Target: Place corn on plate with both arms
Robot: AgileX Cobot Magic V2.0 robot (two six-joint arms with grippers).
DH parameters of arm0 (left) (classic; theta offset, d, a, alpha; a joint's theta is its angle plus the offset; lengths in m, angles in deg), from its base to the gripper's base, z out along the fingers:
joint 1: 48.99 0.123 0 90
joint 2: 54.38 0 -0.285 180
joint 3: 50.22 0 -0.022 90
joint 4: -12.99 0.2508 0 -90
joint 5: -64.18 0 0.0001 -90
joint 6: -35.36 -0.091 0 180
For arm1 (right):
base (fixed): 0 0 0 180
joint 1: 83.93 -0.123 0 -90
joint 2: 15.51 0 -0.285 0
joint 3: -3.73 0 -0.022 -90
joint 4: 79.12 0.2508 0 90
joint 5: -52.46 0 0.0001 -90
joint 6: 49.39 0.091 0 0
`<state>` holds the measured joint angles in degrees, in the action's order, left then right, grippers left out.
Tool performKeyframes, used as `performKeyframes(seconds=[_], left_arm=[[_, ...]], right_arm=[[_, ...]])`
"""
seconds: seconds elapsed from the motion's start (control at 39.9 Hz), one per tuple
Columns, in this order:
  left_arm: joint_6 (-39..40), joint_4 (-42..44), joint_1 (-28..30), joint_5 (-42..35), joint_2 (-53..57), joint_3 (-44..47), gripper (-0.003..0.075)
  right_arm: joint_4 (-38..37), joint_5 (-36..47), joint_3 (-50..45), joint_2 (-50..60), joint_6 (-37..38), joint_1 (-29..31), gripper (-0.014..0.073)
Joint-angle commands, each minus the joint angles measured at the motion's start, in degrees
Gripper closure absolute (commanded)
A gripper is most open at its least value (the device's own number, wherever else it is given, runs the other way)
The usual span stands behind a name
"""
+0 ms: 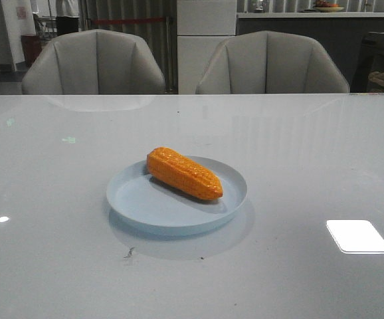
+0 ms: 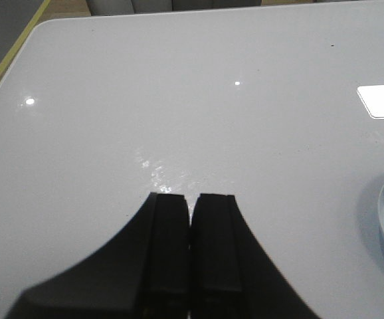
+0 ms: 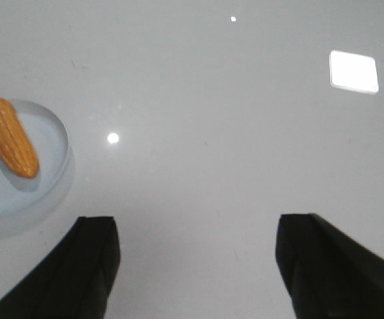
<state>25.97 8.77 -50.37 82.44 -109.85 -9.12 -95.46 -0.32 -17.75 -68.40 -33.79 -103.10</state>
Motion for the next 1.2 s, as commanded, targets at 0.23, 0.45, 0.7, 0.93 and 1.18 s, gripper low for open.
performKeyframes(seconds=[0.23,0.45,0.7,0.93,1.18], left_arm=[[0.73,-0.41,0.09,-4.93,0.04,-1.67,0.063],[0.73,-0.41,0.09,-4.93,0.04,-1.67,0.063],[0.73,-0.41,0.09,-4.93,0.04,-1.67,0.063],[0.73,-0.41,0.09,-4.93,0.04,-1.67,0.063],[0.73,-0.41,0.09,-4.93,0.04,-1.67,0.063]], right_arm=[[-1.9,5.15,-16.91,15.02,1.45,1.33,0.0001],[-1.9,4.73,-20.77,18.66,1.51,1.33,0.0001],[-1.9,4.59,-20.75,18.66,1.51,1.33,0.0001],[-1.9,4.59,-20.75,18.66,1.51,1.33,0.0001],[-1.9,4.59,-20.75,18.66,1.51,1.33,0.0001]])
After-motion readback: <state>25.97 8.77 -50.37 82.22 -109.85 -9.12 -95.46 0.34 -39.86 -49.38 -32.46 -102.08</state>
